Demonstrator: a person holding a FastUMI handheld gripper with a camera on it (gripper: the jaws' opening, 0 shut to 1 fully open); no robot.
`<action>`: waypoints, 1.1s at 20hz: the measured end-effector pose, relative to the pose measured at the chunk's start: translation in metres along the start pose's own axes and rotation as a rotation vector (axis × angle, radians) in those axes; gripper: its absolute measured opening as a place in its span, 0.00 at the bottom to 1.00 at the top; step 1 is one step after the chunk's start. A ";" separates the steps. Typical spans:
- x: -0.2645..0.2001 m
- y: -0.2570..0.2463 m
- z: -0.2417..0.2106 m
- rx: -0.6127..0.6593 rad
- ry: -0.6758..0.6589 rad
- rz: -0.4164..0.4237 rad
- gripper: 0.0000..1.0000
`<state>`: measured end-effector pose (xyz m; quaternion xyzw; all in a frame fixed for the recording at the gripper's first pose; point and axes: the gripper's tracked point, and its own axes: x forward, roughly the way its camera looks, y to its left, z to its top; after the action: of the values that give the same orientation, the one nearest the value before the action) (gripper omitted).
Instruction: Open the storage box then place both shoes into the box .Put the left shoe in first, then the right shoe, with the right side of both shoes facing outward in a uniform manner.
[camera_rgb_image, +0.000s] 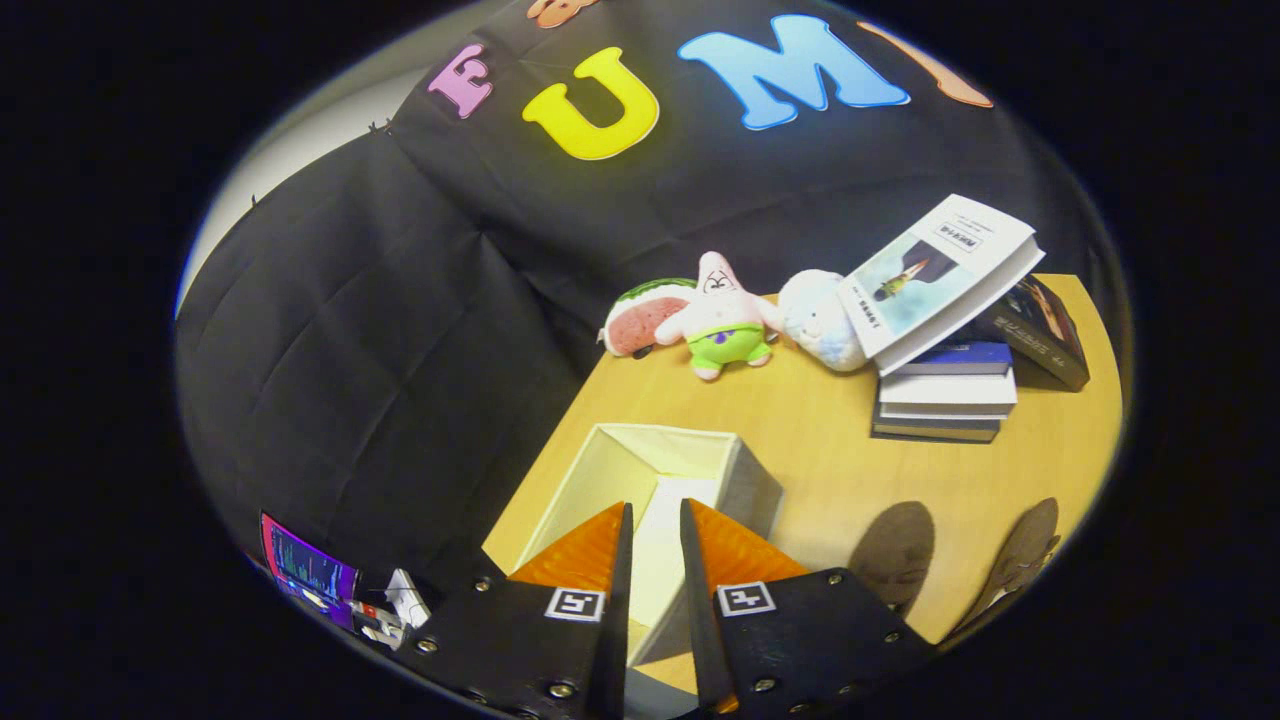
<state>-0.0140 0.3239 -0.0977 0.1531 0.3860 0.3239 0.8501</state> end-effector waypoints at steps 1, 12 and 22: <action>-0.006 -0.012 -0.003 -0.005 -0.004 -0.019 0.31; -0.039 -0.132 -0.086 0.050 0.134 -0.255 0.35; -0.018 -0.178 -0.146 0.091 0.292 -0.331 0.35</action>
<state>-0.0560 0.1809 -0.2738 0.0775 0.5390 0.1811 0.8189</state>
